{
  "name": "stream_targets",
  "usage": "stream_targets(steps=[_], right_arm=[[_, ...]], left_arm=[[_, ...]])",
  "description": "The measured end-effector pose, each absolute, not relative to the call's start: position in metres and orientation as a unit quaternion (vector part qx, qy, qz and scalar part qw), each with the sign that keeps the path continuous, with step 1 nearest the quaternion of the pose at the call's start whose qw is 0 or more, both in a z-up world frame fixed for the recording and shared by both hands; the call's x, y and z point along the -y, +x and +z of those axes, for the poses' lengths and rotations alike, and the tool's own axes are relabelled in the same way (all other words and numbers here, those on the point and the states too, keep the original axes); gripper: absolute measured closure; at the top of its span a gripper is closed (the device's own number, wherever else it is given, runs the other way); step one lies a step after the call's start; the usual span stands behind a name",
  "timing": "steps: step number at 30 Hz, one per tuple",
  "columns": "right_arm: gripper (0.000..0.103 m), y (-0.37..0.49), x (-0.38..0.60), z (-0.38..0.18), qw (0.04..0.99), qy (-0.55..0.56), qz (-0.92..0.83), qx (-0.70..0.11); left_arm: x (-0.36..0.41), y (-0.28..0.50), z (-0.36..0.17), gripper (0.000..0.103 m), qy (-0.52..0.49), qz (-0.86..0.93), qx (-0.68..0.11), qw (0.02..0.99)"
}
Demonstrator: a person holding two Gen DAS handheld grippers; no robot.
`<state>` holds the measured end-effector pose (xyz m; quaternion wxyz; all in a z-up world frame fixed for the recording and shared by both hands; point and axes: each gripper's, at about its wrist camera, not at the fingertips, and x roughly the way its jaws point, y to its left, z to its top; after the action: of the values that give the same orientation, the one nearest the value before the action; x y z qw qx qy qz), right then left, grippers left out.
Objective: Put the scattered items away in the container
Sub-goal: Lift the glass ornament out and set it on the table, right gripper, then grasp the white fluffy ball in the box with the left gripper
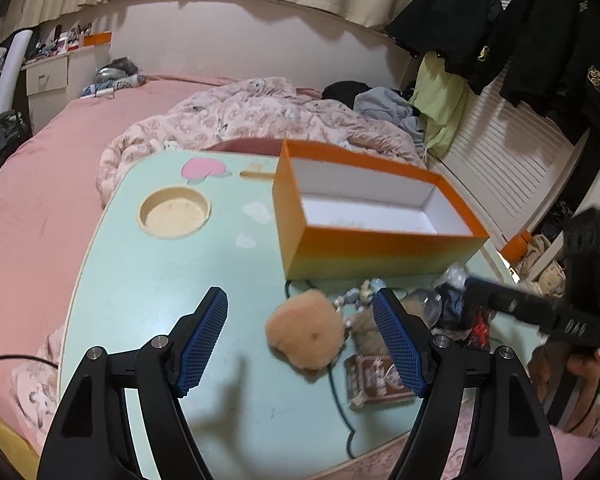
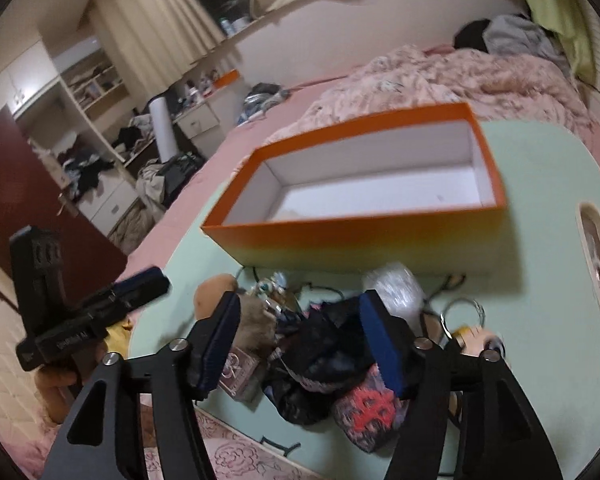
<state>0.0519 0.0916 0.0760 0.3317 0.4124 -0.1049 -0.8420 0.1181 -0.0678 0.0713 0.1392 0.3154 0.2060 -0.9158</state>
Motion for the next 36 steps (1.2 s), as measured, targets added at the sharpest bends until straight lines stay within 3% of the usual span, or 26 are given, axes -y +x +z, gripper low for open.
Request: stream_targets(steps=[6, 11, 18, 24, 33, 35, 36], right_arm=[[0.041, 0.057, -0.111, 0.081, 0.316, 0.394, -0.852, 0.134], [0.041, 0.056, -0.116, 0.082, 0.319, 0.390, -0.852, 0.142], [0.041, 0.055, -0.121, 0.082, 0.322, 0.388, -0.851, 0.151], [0.041, 0.054, -0.122, 0.080, 0.323, 0.388, -0.849, 0.157], [0.039, 0.053, -0.125, 0.079, 0.325, 0.390, -0.847, 0.161], [0.039, 0.053, -0.126, 0.078, 0.325, 0.391, -0.846, 0.161], [0.039, 0.053, -0.126, 0.078, 0.325, 0.391, -0.846, 0.161]], left_arm=[[0.070, 0.082, 0.106, 0.028, 0.349, -0.909, -0.195, 0.118], [0.084, 0.014, 0.122, 0.028, 0.431, -0.868, -0.246, 0.005], [0.076, -0.064, 0.094, 0.035, 0.568, -0.803, -0.175, 0.045], [0.070, -0.089, 0.054, 0.034, 0.635, -0.754, -0.150, 0.081], [0.057, -0.098, 0.040, 0.035, 0.680, -0.720, -0.105, 0.090], [0.058, -0.098, 0.042, 0.039, 0.681, -0.720, -0.104, 0.088], [0.057, -0.097, 0.043, 0.056, 0.680, -0.721, -0.106, 0.082]])
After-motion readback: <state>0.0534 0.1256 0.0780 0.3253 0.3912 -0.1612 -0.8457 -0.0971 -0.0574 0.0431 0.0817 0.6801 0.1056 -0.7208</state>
